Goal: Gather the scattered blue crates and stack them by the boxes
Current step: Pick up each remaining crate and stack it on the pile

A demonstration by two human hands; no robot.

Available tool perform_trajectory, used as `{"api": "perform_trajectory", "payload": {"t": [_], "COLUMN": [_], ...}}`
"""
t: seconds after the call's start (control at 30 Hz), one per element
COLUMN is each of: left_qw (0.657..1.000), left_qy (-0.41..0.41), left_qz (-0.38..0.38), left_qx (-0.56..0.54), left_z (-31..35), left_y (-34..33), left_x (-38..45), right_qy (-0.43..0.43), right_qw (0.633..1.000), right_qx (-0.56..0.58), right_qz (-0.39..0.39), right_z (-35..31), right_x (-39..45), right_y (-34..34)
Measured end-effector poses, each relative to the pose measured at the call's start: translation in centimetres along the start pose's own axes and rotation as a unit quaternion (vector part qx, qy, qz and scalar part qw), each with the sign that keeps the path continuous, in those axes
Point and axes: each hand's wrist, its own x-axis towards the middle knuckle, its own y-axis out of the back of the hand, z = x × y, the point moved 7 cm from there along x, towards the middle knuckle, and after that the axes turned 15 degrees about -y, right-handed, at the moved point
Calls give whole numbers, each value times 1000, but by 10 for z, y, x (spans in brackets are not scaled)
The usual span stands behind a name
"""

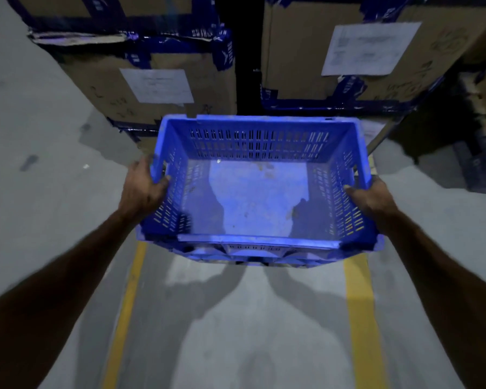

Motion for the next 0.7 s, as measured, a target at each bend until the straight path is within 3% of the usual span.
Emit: {"api": "perform_trajectory", "payload": {"t": [0.13, 0.23, 0.33, 0.7], "left_qw": [986, 982, 971, 982], "left_qy": [125, 158, 218, 169], "left_qz": [-32, -17, -31, -53], "left_qx": [-102, -105, -95, -65], "left_z": [-9, -18, -18, -6], "left_y": [-17, -19, -20, -14], "left_x": [5, 1, -3, 4], "right_qy": [-42, -80, -78, -96], "right_qw": [999, 996, 997, 994], "right_qx": [12, 32, 8, -47], "right_qz": [3, 12, 16, 33], "right_z": [13, 28, 3, -14], "right_x": [34, 52, 15, -2], "right_y": [-8, -10, -5, 1]}}
